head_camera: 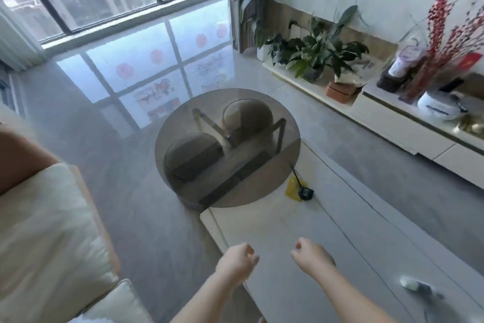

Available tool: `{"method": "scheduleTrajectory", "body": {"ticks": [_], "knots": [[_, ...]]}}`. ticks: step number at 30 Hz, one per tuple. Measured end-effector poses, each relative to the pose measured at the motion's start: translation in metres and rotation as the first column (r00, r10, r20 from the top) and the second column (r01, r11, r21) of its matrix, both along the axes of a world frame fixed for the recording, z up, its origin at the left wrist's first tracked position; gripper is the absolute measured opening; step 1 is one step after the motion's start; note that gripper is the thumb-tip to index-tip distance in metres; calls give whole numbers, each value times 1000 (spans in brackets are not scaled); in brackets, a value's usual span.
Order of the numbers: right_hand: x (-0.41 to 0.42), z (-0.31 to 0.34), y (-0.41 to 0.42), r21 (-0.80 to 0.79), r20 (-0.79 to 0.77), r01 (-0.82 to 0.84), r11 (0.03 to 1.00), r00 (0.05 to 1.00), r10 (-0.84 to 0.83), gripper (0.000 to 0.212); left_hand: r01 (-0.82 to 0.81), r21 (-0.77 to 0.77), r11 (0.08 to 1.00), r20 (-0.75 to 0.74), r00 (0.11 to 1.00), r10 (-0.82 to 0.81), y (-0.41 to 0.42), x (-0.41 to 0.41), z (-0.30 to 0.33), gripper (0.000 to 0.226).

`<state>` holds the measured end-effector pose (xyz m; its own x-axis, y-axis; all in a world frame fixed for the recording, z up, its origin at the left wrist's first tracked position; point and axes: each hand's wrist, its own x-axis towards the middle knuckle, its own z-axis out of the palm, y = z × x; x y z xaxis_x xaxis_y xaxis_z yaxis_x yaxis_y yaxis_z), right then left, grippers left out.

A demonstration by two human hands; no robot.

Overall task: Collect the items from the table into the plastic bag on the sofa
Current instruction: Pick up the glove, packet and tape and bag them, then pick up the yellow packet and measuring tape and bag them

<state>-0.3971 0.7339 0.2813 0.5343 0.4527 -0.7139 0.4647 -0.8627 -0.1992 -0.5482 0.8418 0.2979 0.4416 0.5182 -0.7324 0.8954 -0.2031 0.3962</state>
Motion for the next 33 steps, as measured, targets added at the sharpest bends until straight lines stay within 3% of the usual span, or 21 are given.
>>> {"method": "scheduleTrajectory", "body": {"ticks": [10,19,26,33], "knots": [[97,-60,4,38,-36,226,973,974,-225,43,118,-51,992,-1,993,-118,25,118,-70,39],[159,-189,48,24,8,209,978,978,-209,52,99,-97,990,-18,995,-101,67,216,-227,49],[204,-275,91,92,87,233,968,967,-241,65,-11,58,998,68,998,7,86,282,-318,57],[231,-331,125,146,175,182,972,963,-206,72,-223,43,974,118,969,216,89,318,-361,55]]}}
